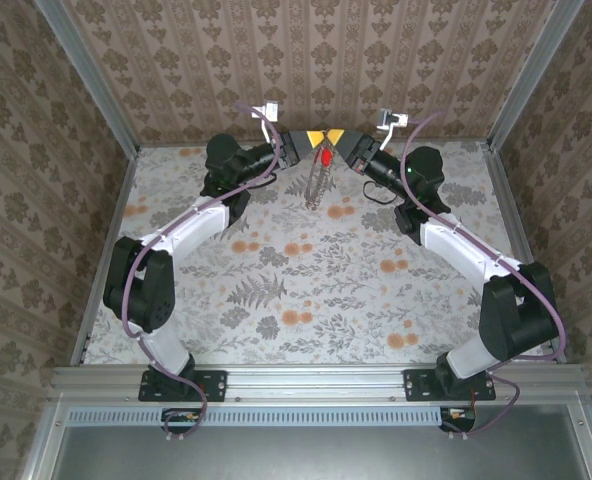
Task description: Put the keys on the keyring
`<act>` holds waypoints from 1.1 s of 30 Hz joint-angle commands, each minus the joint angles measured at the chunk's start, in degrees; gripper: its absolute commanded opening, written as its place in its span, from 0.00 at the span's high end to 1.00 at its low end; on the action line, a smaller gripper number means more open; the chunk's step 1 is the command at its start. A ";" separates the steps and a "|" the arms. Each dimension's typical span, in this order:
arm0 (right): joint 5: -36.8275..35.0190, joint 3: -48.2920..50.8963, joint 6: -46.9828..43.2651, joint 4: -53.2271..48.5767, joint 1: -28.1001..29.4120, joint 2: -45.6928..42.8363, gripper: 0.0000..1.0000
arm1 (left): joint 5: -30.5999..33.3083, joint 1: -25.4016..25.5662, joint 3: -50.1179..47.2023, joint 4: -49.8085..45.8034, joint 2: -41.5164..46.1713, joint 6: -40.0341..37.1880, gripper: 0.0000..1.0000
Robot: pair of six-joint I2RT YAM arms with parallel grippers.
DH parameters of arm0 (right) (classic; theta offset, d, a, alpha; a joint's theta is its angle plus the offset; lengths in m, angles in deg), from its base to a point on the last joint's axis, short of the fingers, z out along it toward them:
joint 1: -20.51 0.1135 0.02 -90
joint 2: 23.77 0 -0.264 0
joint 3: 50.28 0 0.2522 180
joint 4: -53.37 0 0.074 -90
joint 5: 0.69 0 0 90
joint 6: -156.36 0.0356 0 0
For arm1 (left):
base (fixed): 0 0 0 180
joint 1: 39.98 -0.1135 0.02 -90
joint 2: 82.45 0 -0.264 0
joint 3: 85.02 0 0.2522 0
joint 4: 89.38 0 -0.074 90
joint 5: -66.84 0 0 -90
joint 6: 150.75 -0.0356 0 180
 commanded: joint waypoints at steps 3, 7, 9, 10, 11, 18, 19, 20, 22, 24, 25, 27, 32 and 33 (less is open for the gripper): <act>-0.24 0.71 -0.14 1.72 -0.20 0.71 0.69 | 0.28 -0.21 0.32 4.41 0.47 0.77 1.00; 0.02 0.34 -0.05 1.82 -0.16 1.03 0.69 | 0.21 -0.21 0.17 4.54 0.54 0.92 1.00; 0.46 -0.14 0.06 1.89 -0.20 1.28 0.70 | 0.20 -0.21 0.15 4.54 0.41 0.86 1.00; 0.72 -0.38 0.23 2.00 -0.09 1.41 0.71 | 0.17 -0.15 0.21 4.59 0.47 0.89 1.00; 1.00 -0.71 0.25 2.00 0.00 1.61 0.71 | 0.19 -0.13 0.15 4.62 0.49 0.86 1.00; 2.01 -2.05 0.10 2.00 0.65 2.12 0.73 | 0.20 -0.12 -0.06 4.66 0.21 0.86 1.00; 2.06 -2.08 0.13 2.00 0.66 2.12 0.74 | 0.20 -0.14 -0.09 4.65 0.20 0.83 1.00; 1.98 -2.16 0.11 1.99 0.64 2.12 0.75 | 0.20 -0.12 -0.12 4.61 0.21 0.77 1.00; 2.13 -2.33 -0.02 1.91 0.64 2.06 0.75 | 0.11 -0.12 -0.12 4.55 0.13 0.69 1.00; 2.12 -2.35 -0.21 1.69 0.68 1.96 0.76 | 0.03 -0.12 -0.20 4.54 0.04 0.60 1.00; 1.99 -2.37 -0.34 1.56 0.67 1.89 0.76 | -0.02 -0.12 -0.20 4.55 -0.04 0.60 1.00; 1.92 -2.52 -0.49 1.32 0.65 1.77 0.76 | -0.25 -0.04 -0.31 4.54 -0.15 0.59 1.00; 1.96 -2.88 -0.73 0.87 0.65 1.76 0.79 | -0.31 -0.01 -0.72 4.47 -0.14 0.39 1.00; 1.98 -2.88 -0.76 0.81 0.65 1.84 0.79 | -0.35 0.05 -0.73 4.46 -0.10 0.33 1.00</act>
